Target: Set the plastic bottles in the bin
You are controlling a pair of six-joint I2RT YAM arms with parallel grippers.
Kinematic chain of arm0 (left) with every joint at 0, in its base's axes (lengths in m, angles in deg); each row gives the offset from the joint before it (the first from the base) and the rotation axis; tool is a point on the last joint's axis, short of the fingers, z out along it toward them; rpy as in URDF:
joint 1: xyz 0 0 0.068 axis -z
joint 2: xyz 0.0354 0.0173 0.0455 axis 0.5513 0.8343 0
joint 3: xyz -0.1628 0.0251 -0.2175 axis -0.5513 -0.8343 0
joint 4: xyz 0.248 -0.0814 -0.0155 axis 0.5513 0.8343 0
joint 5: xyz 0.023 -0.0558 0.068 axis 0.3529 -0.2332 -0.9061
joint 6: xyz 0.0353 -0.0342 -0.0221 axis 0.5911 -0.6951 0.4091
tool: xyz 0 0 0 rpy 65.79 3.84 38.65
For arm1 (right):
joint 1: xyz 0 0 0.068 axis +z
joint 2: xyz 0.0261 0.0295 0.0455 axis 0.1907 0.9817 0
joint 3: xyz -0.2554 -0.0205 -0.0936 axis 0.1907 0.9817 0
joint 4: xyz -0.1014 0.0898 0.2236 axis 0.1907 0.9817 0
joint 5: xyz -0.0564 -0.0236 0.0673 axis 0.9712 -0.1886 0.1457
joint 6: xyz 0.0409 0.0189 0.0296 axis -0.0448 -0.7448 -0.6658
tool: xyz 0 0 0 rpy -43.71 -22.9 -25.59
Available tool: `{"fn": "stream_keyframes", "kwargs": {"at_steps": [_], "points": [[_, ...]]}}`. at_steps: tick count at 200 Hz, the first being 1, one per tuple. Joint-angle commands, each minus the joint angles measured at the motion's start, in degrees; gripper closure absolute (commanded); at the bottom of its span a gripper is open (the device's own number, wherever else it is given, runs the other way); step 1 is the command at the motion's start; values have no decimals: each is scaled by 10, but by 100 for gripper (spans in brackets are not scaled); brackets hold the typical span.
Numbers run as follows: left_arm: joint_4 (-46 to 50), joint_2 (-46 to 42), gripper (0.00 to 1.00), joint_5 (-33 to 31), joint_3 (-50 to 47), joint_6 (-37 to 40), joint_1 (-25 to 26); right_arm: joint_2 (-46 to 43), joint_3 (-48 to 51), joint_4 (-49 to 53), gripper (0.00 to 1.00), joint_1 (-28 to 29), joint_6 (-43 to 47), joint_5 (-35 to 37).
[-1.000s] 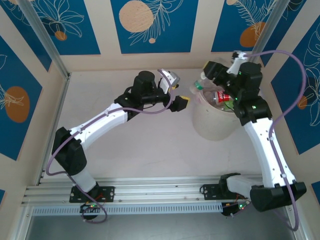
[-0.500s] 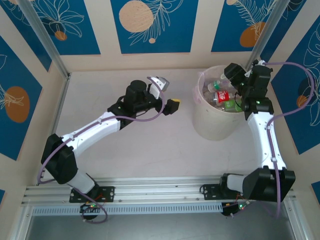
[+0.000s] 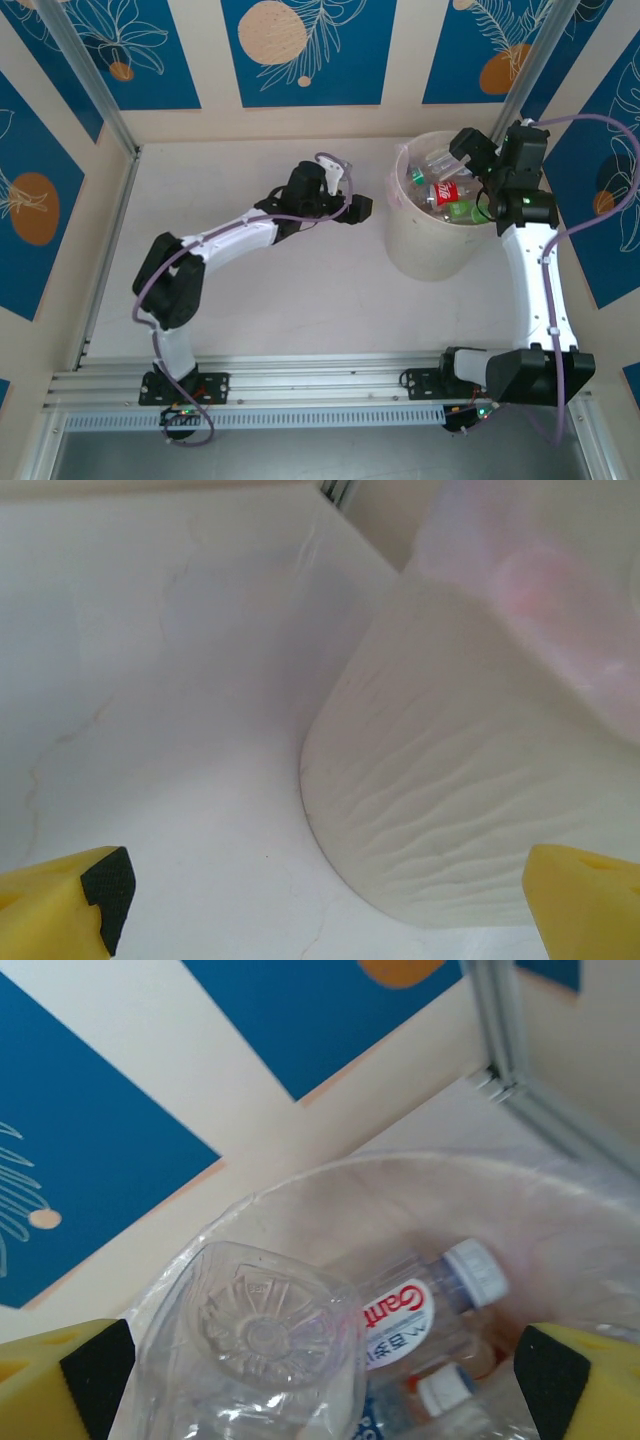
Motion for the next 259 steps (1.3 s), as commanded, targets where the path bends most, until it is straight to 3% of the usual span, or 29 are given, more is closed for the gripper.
{"fn": "stream_keyframes", "kwargs": {"at_steps": [1, 35, 76, 96, 135, 198, 225, 259], "points": [[0, 30, 0, 24, 40, -58, 1, -24, -36, 42, 0, 19, 61, 49], [7, 64, 0, 39, 70, -71, 5, -9, -57, -12, 0, 28, 68, -212], [14, 74, 0, 42, 78, -73, 7, 79, -130, -6, 0, 64, 87, -265], [14, 76, 0, 40, 78, -77, 7, 114, -145, 13, 0, 71, 73, -246], [15, 92, 0, 56, 90, -90, 10, 106, -85, 20, 0, 51, 26, -146], [22, 117, 0, 72, 123, -100, 21, 79, -92, 34, 0, 43, 45, -132], [20, 122, 0, 96, 139, -89, 25, 55, -99, 16, 1, 73, 68, -160], [62, 151, 0, 112, 204, -66, 38, 33, -99, -19, 0, 141, 79, -136]]}}
